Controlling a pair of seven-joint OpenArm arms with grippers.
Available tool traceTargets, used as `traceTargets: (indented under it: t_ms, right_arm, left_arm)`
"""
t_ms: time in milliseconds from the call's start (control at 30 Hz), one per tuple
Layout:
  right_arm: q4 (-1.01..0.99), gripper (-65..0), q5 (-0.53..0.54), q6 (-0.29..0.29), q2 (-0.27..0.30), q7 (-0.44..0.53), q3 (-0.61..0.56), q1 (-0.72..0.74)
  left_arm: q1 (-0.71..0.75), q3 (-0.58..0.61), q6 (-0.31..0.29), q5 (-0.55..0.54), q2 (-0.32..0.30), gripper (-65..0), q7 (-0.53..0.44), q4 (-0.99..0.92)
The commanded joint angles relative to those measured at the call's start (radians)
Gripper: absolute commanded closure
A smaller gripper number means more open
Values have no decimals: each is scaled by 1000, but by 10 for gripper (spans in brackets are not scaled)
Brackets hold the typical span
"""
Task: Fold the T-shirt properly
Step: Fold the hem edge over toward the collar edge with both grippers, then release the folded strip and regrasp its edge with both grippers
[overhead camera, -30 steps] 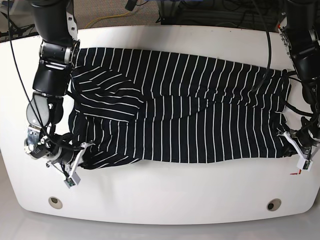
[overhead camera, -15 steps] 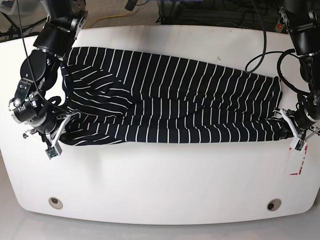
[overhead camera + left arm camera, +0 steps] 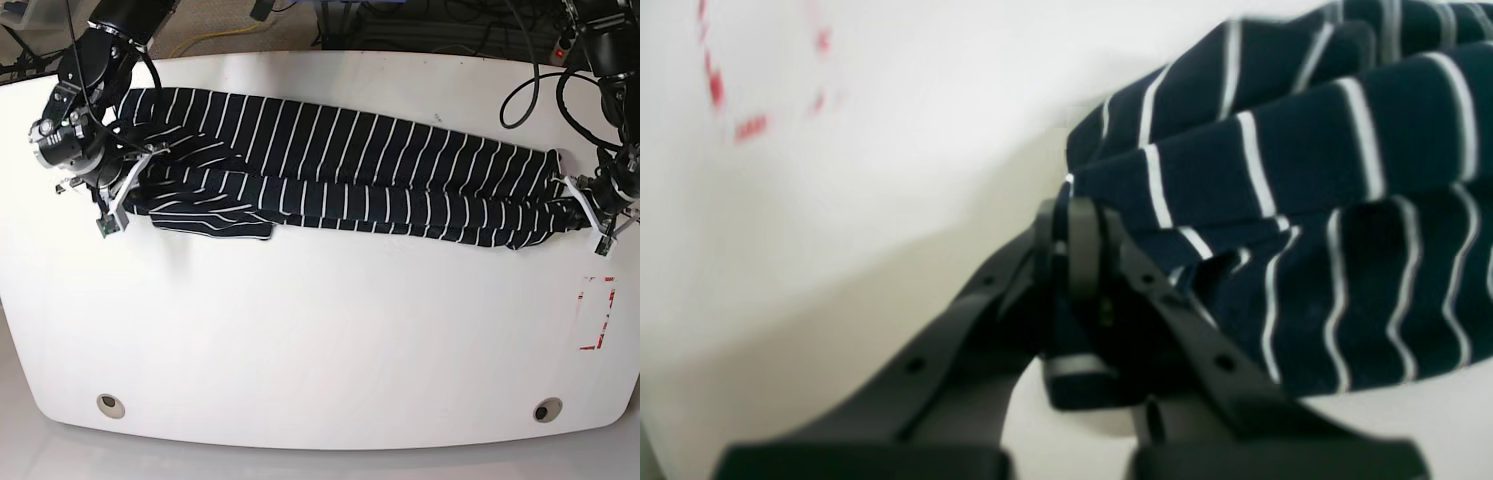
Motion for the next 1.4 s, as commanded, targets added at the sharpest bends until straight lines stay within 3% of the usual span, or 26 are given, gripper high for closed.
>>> traceTargets:
  t_ms: [0, 167, 500, 567, 600, 733, 800, 933, 1033, 1167, 1367]
  right_arm:
    - [21, 0, 82, -2, 12, 12, 16, -39]
    - [21, 0, 190, -2, 11, 12, 17, -123]
    - [18, -350, 248, -2, 15, 15, 24, -225]
    - [18, -393, 256, -2, 17, 15, 62, -238]
    - [21, -409, 259, -2, 17, 15, 99, -240]
    - [21, -431, 363, -2, 34, 9, 188, -246]
    - [17, -430, 454, -2, 68, -14, 208, -246]
    - [-8, -425, 644, -2, 94, -48, 251, -234]
    - [-39, -423, 722, -2, 95, -48, 245, -191]
    - [-131, -423, 724, -2, 89, -48, 229, -116]
    - [-352, -423, 589, -2, 95, -40, 151, 65]
  left_arm:
    - [17, -5, 6, -6, -22, 0, -13, 29]
    - [65, -3, 6, -1, -22, -4, -13, 46]
    - [91, -2, 6, 0, -41, -8, -13, 36]
    - [93, 8, 6, 0, -47, -61, -13, 36]
    - [91, 14, 6, 0, -48, -126, -13, 38]
    - [90, 12, 6, -6, -48, -340, -13, 50]
    - [88, 9, 6, -7, -48, -399, -13, 72]
    - [90, -15, 6, -15, -47, -410, 2, 165]
    - [80, -31, 6, -92, -47, -408, 71, 216]
    - [22, -49, 6, -210, -47, -408, 142, 231]
    - [-35, 29, 6, -158, -2, -408, 159, 129]
